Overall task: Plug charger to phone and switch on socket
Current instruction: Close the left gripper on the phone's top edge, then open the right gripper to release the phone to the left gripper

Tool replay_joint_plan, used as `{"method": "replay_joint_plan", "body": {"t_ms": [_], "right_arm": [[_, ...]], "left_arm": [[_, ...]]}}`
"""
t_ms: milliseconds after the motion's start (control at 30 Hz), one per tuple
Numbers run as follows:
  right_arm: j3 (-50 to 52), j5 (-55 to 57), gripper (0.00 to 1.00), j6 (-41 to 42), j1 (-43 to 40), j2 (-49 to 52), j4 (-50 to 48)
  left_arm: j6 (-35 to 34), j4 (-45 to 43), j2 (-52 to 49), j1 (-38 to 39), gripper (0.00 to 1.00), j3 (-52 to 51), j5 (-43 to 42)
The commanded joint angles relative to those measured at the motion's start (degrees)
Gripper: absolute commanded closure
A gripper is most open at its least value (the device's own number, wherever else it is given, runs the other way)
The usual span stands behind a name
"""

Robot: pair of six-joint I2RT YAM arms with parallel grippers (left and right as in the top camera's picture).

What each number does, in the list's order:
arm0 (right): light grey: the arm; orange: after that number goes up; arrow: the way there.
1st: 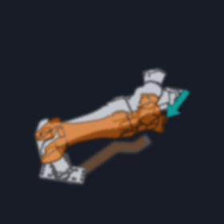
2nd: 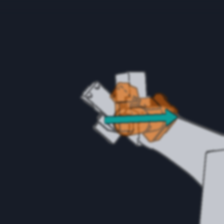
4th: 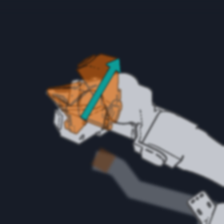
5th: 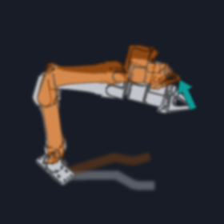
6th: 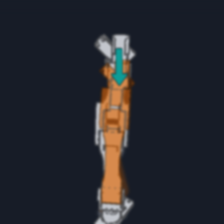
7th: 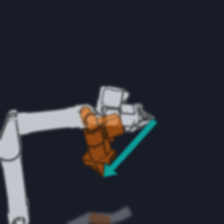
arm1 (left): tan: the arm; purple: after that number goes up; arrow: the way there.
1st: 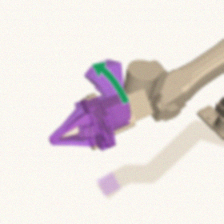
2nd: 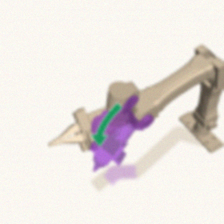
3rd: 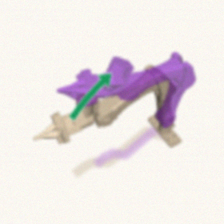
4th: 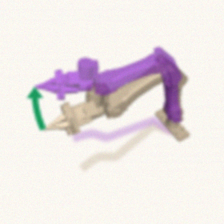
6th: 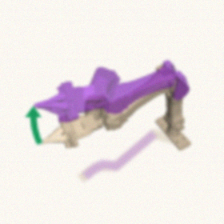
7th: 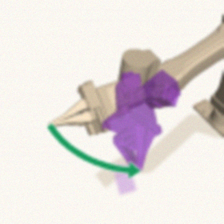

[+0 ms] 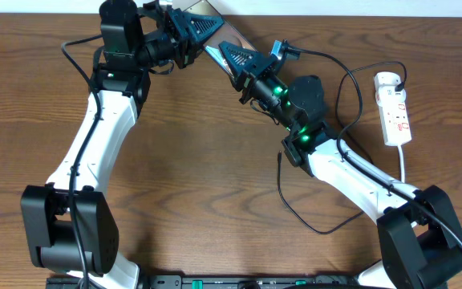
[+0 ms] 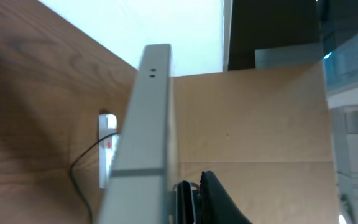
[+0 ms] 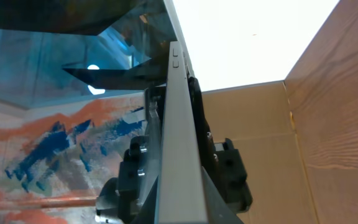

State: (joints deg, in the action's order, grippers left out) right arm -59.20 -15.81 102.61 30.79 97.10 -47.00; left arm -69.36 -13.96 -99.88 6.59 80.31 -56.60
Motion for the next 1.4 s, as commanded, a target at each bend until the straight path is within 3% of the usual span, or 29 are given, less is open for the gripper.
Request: {"method": "replay_joint_plan", "body": {"t_ms": [0,67,133,300,600,1367], "right_arm": [[-1.07,-0.39,0.99,0.11,1.11,-0.44,0.26],[-1.07,-0.39,0.99,-0.09,1.33,-0.44,0.31],[-1.07,-0.33,0.98,-0.07,1.57,-0.44,0.31],[-1.07,-0.35,0.98,-0.04,1.57,-0.44,0.26],[-1.07,0.5,0.99,-0.04,2.62,-0.44,0.28],[-1.07,0.72,0.98,-0.9,3.32,-0.44,0.31]], "left_arm": [[1.4,-0.76,0.66,0.5,0.73,0.42,-2.73],[1.4,-0.76,0.63,0.5,0.63,0.42,-2.73],[1.42,-0.74,0.66,0.5,0.6,0.42,-2.75],[1.42,-0.74,0.66,0.52,0.69,0.42,-2.75],[1.36,-0.72,0.66,0.52,0.75,0.42,-1.9],[0.5,-0.72,0.63,1.27,0.76,0.42,2.08]]}}
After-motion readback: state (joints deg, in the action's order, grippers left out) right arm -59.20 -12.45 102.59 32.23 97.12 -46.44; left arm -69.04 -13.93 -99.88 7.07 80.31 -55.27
